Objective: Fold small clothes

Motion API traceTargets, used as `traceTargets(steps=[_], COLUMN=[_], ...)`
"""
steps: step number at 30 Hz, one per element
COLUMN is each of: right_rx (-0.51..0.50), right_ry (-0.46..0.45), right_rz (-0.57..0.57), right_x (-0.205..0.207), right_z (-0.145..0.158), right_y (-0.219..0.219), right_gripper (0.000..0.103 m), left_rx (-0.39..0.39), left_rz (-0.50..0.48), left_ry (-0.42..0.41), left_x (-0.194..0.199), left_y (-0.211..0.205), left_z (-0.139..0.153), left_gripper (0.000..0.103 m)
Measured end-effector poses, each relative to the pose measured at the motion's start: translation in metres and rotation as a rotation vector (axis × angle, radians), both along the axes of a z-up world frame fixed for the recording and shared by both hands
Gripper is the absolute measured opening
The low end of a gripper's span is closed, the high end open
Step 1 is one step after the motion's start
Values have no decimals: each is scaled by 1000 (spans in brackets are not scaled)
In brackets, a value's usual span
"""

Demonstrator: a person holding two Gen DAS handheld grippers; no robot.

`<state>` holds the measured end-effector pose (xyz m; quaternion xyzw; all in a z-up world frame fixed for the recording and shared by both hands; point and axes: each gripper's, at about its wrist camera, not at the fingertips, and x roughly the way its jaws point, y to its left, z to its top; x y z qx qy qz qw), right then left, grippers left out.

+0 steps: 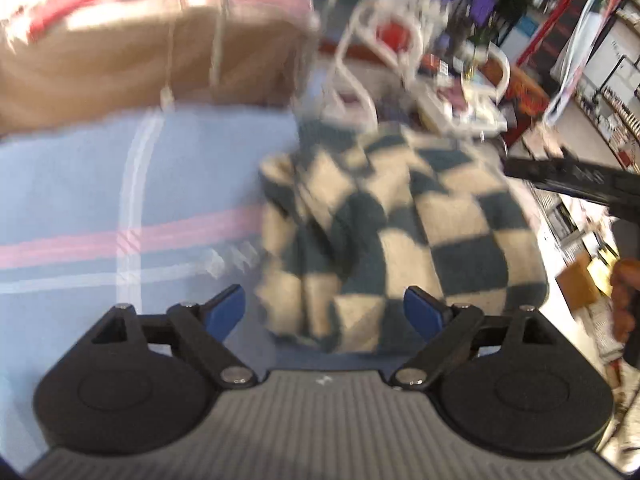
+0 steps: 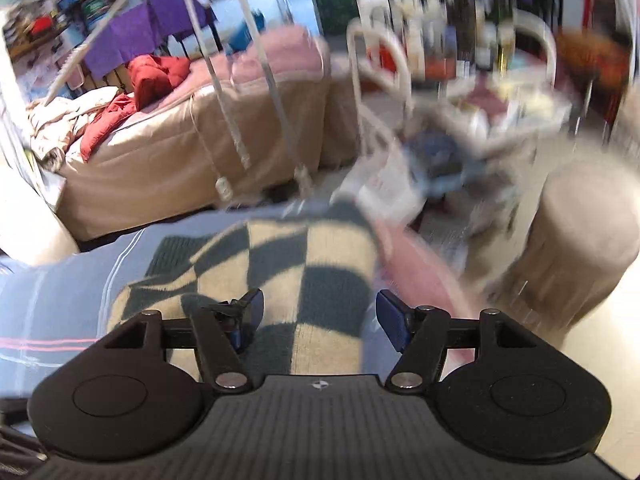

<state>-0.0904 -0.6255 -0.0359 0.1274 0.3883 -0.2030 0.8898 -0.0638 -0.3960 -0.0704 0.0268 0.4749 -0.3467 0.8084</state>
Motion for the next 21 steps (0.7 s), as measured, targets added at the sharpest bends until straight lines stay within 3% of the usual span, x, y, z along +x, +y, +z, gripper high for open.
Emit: traceTargets(steps=[2, 4, 6, 7, 8, 10, 13, 15, 18, 19, 21], right_rx=[-43, -20, -22, -45, -75, -75, -63, -75, -79, -95, -104], right_ry=[-50, -77, -63, -40, -11, 19, 20, 38, 42, 46, 59], right_rz=[56, 134, 182, 187, 183, 162, 135, 107, 87, 78, 46], right_x=[-13, -22, -27, -28, -28, -31, -39, -46, -52, -53, -53], right_z=[17, 28, 28, 24, 19, 10, -2, -9, -18, -22, -29], right_y=[13, 26, 40, 44, 47, 50, 51, 56, 61, 64, 66], right_gripper=[102, 100, 86, 65, 53, 55, 56, 62, 77, 80, 91], left_rx=[-40, -49, -63, -63, -48, 14, 63, 134, 158, 184, 199], left_rz=[-5, -72, -152, -185, -211, -244, -275, -312, -328, -326, -322], left_ry=[-75, -127, -156, -175, -201, -225, -132, -95, -184, -226, -224], left_x=[-2, -1, 1, 2, 4, 8, 26, 34, 29, 27, 27], left_y=[10, -1, -21, -32, -45, -66, -90, -101, -102, -105, -106], left_z=[16, 27, 32, 33, 31, 23, -6, -29, -43, -46, -50], left_gripper=[85, 78, 65, 62, 59, 52, 51, 54, 82, 97, 103])
